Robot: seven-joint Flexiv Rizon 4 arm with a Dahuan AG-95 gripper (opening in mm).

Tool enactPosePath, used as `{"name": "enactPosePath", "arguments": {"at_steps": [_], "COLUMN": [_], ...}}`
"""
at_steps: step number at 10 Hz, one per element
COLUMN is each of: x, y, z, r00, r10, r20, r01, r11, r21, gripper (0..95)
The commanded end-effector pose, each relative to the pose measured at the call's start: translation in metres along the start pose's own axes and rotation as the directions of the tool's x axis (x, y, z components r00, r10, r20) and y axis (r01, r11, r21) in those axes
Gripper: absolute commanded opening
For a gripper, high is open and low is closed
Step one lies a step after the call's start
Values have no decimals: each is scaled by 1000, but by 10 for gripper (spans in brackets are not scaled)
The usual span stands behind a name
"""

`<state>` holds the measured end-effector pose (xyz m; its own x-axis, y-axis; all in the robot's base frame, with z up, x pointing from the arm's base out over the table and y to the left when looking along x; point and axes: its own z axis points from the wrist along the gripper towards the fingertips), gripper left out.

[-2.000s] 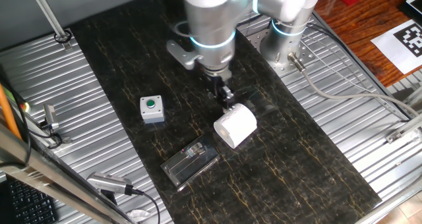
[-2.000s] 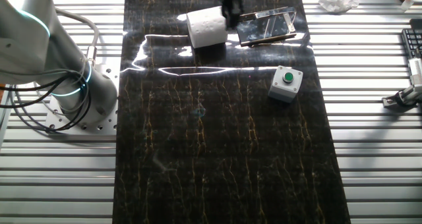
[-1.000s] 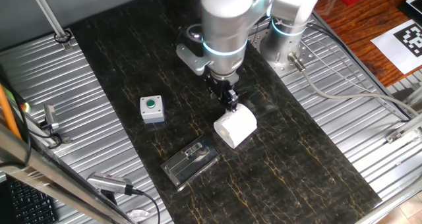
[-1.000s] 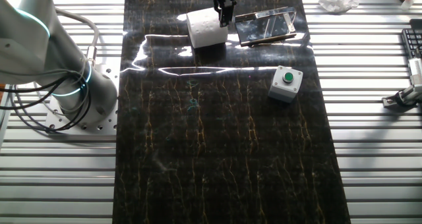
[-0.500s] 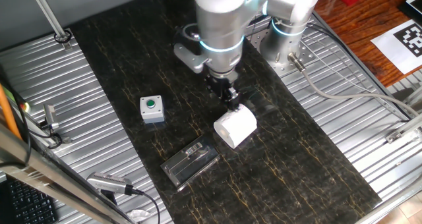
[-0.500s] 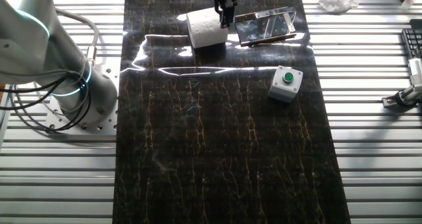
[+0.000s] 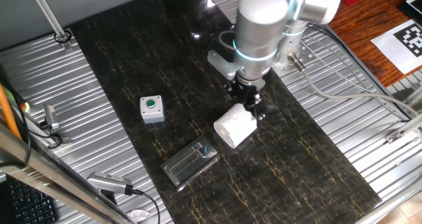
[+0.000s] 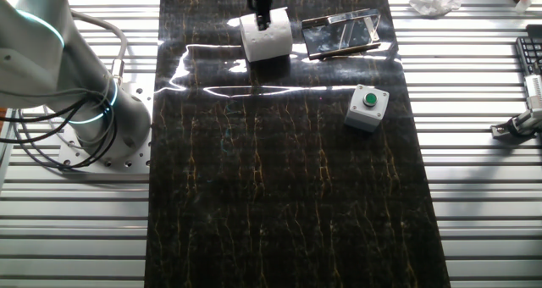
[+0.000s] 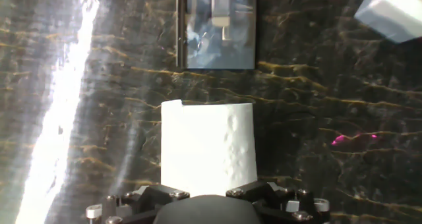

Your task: Put the toilet paper on its holder

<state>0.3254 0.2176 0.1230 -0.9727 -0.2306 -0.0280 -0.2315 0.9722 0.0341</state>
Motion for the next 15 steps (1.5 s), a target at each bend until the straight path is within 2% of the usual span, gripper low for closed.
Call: {"name": "enactPosePath", "arguments": {"at_steps": [1, 2, 3, 6, 9, 10, 15], "x": [-7, -12, -18, -26, -39, -42, -47], "y": [-1, -1, -1, -1, -1, -1, -2], "z": [14, 17, 23, 33, 32, 31, 28], "r00": [1000, 1000, 1000, 998, 997, 997, 995], "r10": [9, 5, -12, -52, -70, -77, -95], "r20": [18, 23, 23, 22, 21, 22, 6], "r01": [-9, -5, 12, 52, 70, 77, 95], "r11": [1000, 1000, 1000, 999, 998, 997, 995], "r21": [11, 10, 4, 6, 9, 9, 6], "gripper": [950, 950, 760, 760, 760, 950, 950]}}
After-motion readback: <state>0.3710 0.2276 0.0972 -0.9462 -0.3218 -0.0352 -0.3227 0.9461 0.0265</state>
